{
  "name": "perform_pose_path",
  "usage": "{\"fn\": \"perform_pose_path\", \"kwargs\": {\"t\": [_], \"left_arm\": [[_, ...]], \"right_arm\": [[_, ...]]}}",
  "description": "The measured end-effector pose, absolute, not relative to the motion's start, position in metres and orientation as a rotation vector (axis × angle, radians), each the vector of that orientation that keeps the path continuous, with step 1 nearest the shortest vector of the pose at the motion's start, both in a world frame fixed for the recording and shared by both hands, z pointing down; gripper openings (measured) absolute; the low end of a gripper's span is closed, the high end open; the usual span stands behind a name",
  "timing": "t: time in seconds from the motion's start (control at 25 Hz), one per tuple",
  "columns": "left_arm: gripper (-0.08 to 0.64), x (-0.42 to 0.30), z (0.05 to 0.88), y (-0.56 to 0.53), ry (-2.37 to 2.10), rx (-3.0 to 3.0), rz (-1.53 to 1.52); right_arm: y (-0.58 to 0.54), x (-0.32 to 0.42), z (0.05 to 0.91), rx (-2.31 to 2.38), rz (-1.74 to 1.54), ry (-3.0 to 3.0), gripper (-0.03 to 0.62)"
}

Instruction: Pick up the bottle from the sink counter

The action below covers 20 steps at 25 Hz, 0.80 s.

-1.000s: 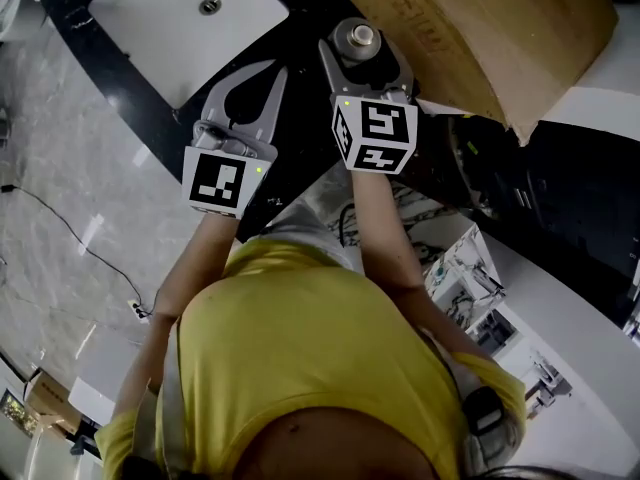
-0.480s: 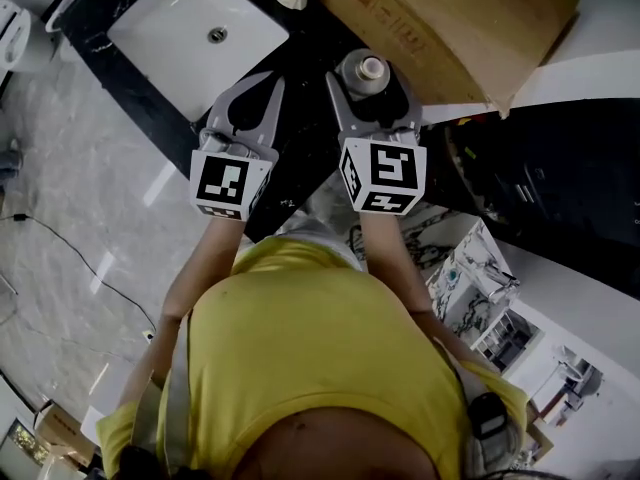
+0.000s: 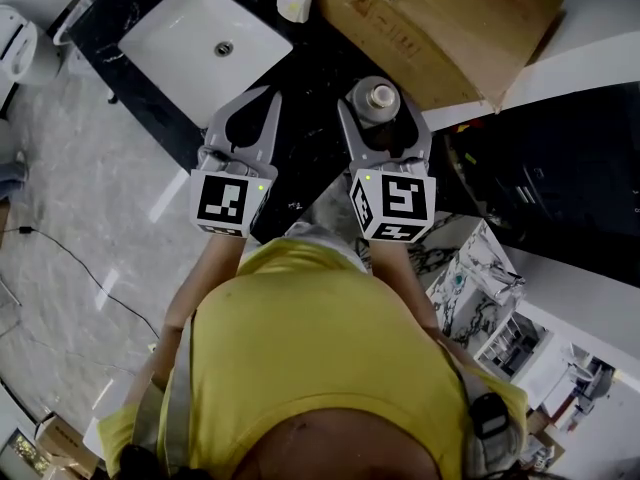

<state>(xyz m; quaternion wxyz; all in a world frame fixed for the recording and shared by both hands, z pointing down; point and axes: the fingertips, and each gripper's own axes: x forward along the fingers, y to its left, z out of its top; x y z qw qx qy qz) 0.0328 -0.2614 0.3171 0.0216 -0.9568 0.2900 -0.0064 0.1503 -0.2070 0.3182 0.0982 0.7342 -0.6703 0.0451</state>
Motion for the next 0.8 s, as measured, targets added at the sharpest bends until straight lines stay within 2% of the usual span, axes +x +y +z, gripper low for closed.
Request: {"fn": "perform_pose_path", "kwargs": {"t": [0.8], "left_arm": [[0.003,0.037,0.311,-0.244,0.859,-2.96,-0.006]], "right_arm": [[-0.195,0.147,0.323,2.158,0.128,-2.011,0.324]]}}
